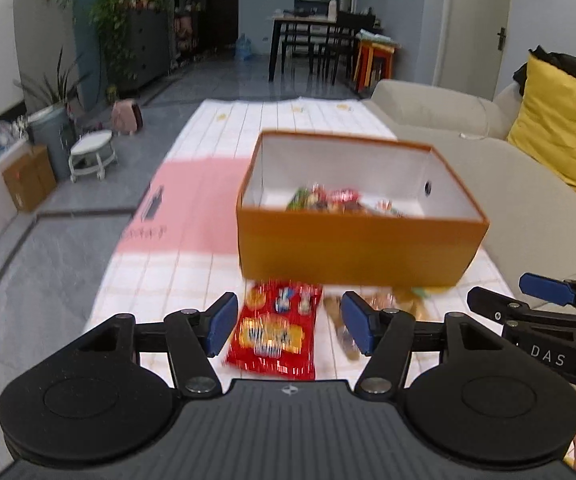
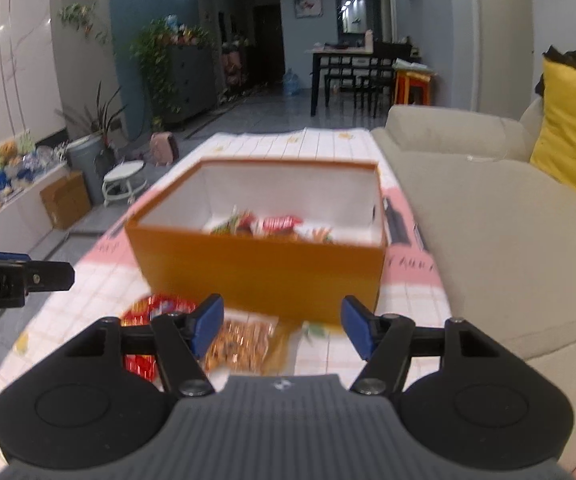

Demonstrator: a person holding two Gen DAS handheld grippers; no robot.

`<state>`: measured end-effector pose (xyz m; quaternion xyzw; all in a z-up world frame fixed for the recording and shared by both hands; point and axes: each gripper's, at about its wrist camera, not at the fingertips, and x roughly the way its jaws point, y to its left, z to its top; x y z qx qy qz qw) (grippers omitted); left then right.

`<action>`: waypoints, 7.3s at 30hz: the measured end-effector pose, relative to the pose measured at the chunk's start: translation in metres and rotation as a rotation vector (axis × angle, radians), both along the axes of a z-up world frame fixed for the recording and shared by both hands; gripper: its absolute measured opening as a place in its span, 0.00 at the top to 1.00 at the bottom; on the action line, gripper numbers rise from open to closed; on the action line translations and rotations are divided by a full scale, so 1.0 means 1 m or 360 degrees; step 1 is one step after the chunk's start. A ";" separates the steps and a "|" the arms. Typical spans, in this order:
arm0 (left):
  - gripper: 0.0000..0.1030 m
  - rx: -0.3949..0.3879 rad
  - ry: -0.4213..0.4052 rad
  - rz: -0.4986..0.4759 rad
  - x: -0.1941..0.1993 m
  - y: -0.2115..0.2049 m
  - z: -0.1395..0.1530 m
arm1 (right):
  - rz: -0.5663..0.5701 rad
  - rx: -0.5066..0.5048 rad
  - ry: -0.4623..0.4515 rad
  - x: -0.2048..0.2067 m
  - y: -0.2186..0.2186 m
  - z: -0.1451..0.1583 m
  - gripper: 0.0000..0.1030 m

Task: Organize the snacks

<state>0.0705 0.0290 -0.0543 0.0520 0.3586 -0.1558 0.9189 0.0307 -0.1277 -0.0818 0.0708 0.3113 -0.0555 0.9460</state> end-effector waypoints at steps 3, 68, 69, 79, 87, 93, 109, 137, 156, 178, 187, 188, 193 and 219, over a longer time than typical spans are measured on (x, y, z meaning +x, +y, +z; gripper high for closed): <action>0.29 0.0008 0.0049 0.0023 0.000 0.004 -0.016 | 0.0008 0.0025 0.0057 0.001 0.006 -0.013 0.36; 0.25 0.0074 0.0455 -0.0016 0.070 -0.023 -0.103 | 0.0084 0.0402 0.0269 0.073 -0.017 -0.079 1.00; 0.26 0.0068 0.0449 -0.0010 0.066 -0.023 -0.101 | 0.0090 0.0392 0.0266 0.072 -0.016 -0.077 1.00; 0.26 -0.0012 0.0379 0.0024 0.040 -0.018 -0.064 | 0.0096 0.0296 0.0212 0.057 -0.019 -0.049 1.00; 0.26 -0.0035 0.0318 0.0020 0.016 -0.021 -0.035 | 0.0086 0.0254 0.0139 0.033 -0.022 -0.024 1.00; 0.26 -0.0051 0.0266 0.0024 0.006 -0.022 -0.011 | 0.0088 0.0219 0.0033 0.015 -0.019 0.010 1.00; 0.26 -0.0099 0.0183 -0.0038 0.023 -0.022 0.031 | 0.0170 0.0190 -0.0041 0.026 -0.025 0.069 1.00; 0.27 0.0195 0.0191 -0.0211 0.173 -0.086 0.027 | 0.0342 -0.0370 0.0005 0.198 -0.053 0.097 1.00; 0.27 0.0586 0.0483 -0.0403 0.230 -0.129 -0.063 | 0.0379 -0.0144 0.0438 0.268 -0.090 0.005 1.00; 0.13 0.0502 0.0274 -0.0364 0.213 -0.132 -0.015 | 0.0348 -0.0034 0.0573 0.248 -0.089 0.016 0.71; 0.13 0.0409 0.0028 -0.0292 0.168 -0.114 0.053 | 0.0304 0.0029 0.0448 0.208 -0.090 0.078 0.49; 0.13 0.0386 -0.0008 -0.0275 0.162 -0.111 0.060 | 0.0295 0.0028 0.0416 0.200 -0.089 0.085 0.47; 0.14 0.0306 -0.0182 -0.0216 0.119 -0.094 0.090 | 0.0253 0.0019 0.0250 0.153 -0.083 0.118 0.35; 0.12 0.0086 -0.0357 0.0102 -0.062 -0.025 0.103 | 0.0066 -0.0052 -0.0093 -0.081 -0.005 0.136 0.15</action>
